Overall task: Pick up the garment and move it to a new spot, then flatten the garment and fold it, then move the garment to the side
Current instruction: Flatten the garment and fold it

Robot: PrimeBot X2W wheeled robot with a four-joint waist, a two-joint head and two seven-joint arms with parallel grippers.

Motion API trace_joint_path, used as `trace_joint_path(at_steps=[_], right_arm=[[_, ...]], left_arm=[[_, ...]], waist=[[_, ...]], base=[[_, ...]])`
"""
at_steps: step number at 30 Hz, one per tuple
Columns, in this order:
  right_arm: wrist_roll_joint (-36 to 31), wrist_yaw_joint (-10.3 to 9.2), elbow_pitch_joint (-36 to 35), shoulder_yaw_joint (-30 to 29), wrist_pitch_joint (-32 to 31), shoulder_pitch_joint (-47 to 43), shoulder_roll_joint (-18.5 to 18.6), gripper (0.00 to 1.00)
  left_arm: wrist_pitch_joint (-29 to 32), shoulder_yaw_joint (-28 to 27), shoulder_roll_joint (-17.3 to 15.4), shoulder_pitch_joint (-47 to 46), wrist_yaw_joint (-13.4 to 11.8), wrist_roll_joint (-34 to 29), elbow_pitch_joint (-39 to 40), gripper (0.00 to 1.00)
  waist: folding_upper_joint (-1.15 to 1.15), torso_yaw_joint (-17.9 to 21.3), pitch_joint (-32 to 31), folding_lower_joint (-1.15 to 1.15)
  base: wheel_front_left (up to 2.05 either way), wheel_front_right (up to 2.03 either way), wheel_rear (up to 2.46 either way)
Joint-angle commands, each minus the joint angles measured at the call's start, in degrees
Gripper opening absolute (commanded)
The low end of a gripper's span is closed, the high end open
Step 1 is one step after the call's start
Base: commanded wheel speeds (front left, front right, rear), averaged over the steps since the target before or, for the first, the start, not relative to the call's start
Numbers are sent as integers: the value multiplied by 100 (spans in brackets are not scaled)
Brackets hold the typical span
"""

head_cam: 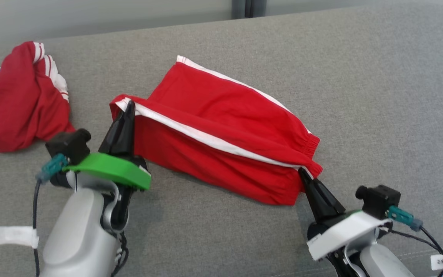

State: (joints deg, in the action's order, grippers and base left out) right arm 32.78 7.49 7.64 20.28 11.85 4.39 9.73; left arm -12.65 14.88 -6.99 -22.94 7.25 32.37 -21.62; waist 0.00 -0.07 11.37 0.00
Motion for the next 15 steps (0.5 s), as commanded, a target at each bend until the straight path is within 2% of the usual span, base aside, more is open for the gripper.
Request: trace_joint_path(at_steps=[1,7,15], right_arm=[[73,0,115,11,8,228,-85,0],[137,0,802,63,83,1017,-411,0],[317,0,1572,68,225,1779,-632,0]], left_arm=[[18,16,-67,-336,19,40,-218,0],[17,221,-117,-1564,26,16,-1480,0],[-48,657,-38,-2624,29,103,-2713,0]], waist=[[0,314,385,0],[0,608,886,0],[0,812,1207,0]], base=[[0,0,0],[0,0,0],[0,0,0]])
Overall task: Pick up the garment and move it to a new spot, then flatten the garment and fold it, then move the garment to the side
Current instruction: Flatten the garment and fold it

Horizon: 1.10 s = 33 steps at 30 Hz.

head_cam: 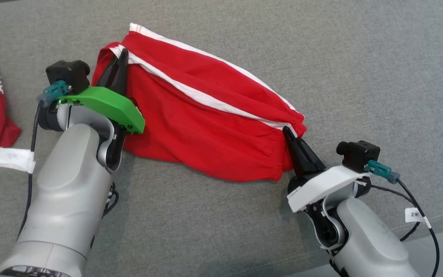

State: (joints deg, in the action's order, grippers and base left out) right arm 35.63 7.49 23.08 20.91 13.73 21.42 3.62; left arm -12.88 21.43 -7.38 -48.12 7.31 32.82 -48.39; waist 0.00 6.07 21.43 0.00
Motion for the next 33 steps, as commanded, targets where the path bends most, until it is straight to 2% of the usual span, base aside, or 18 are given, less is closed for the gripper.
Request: trace_joint_path(at_steps=[1,11,17,18,19,20,21,33], right_arm=[[76,0,106,22,52,152,-31,0],[411,0,668,248,128,691,-57,0],[608,0,786,330,133,856,-57,0],[629,0,754,302,134,865,-55,18],[635,-1,727,283,135,863,-52,42],[637,0,698,267,135,856,-51,87],[633,0,667,251,136,841,-52,100],[375,-1,310,-102,139,497,-57,100]], left_arm=[[-44,26,6,-209,23,90,-153,0],[-133,290,-67,-1018,23,145,-1143,0],[-188,368,38,-1331,23,214,-1562,0],[-191,360,47,-1372,23,232,-1597,27],[-195,351,57,-1403,23,236,-1614,49],[-207,349,70,-1420,23,244,-1631,93],[-216,353,84,-1434,23,250,-1649,100],[-232,461,174,-1204,24,394,-1391,100]], waist=[[0,214,226,0],[0,325,414,0],[0,370,468,0],[0,371,472,0],[0,370,473,0],[0,368,472,0],[0,366,471,0],[0,257,299,0]], base=[[0,0,0],[0,0,0],[0,0,0],[0,0,0],[0,0,0],[0,0,0],[0,0,0],[0,0,0]])
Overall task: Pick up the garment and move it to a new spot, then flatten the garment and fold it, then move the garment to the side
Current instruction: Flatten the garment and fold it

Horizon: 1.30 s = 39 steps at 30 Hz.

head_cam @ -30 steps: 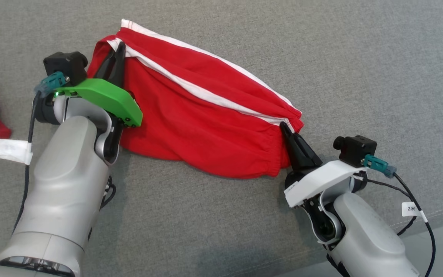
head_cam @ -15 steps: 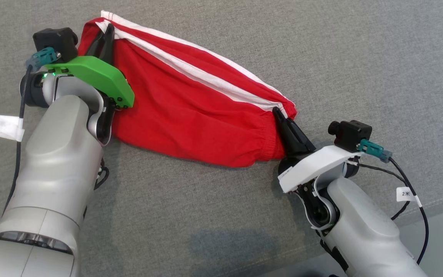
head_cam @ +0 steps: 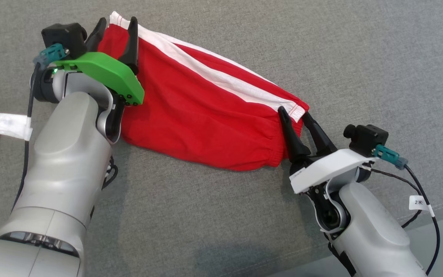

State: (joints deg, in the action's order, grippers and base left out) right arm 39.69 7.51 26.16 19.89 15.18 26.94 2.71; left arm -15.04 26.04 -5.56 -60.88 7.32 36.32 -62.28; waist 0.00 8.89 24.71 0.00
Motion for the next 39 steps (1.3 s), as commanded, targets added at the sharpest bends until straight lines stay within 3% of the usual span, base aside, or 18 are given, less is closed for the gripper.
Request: trace_joint_path(at_steps=[1,11,20,37,39], right_arm=[[-61,-4,-34,-56,-4,-115,34,100],[-694,-2,-635,-872,-1,-823,30,100],[-1137,-2,-1331,-1433,-26,-1421,28,100],[-1060,-2,-2129,-1427,-245,-1710,28,100],[-1052,-2,-2154,-1417,-247,-1710,28,100]], left_arm=[[-16,12,-23,118,22,73,29,100],[-18,7,-167,852,23,182,365,100],[51,-6,-366,1060,20,160,-67,100],[1056,139,-597,699,6,279,-855,100],[1208,171,-593,725,8,289,-917,92]], waist=[[0,-42,-63,0],[0,-260,-437,0],[0,-244,-636,0],[0,126,-535,0],[0,143,-538,0]], base=[[0,0,0],[0,0,0],[0,0,0],[0,0,0],[0,0,0]])
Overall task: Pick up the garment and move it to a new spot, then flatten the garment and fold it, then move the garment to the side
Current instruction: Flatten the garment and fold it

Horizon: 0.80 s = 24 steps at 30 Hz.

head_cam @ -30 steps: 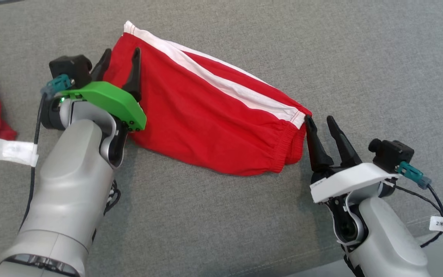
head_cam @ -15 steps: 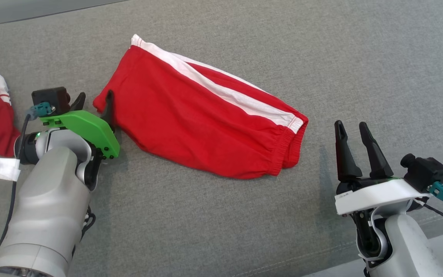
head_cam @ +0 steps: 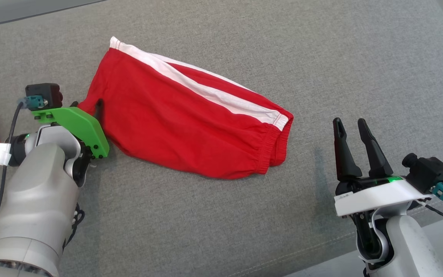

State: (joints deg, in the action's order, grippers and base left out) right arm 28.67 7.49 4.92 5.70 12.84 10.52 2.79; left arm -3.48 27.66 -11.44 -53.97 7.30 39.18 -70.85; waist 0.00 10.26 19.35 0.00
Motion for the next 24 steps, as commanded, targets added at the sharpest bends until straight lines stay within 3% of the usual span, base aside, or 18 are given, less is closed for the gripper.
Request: trace_joint_path(at_steps=[1,2,3,10,24], right_arm=[[50,0,-36,8,-14,-71,20,100],[48,0,-44,14,-11,-74,20,100],[47,0,-49,16,-8,-80,20,100],[44,0,-75,-11,26,-143,21,100],[-77,0,-81,-331,-46,-536,22,100]], left_arm=[[107,38,-4,49,12,-10,-81,56],[159,75,3,60,13,-25,-95,33],[195,105,18,73,15,-31,-103,0],[256,306,103,260,19,81,166,0],[-808,302,147,1281,21,498,1006,0]], waist=[[0,11,-8,0],[0,13,-17,0],[0,10,-29,0],[0,-123,-209,0],[0,-828,-889,0]], base=[[0,0,0],[0,0,0],[0,0,0],[0,0,0],[0,0,0]])
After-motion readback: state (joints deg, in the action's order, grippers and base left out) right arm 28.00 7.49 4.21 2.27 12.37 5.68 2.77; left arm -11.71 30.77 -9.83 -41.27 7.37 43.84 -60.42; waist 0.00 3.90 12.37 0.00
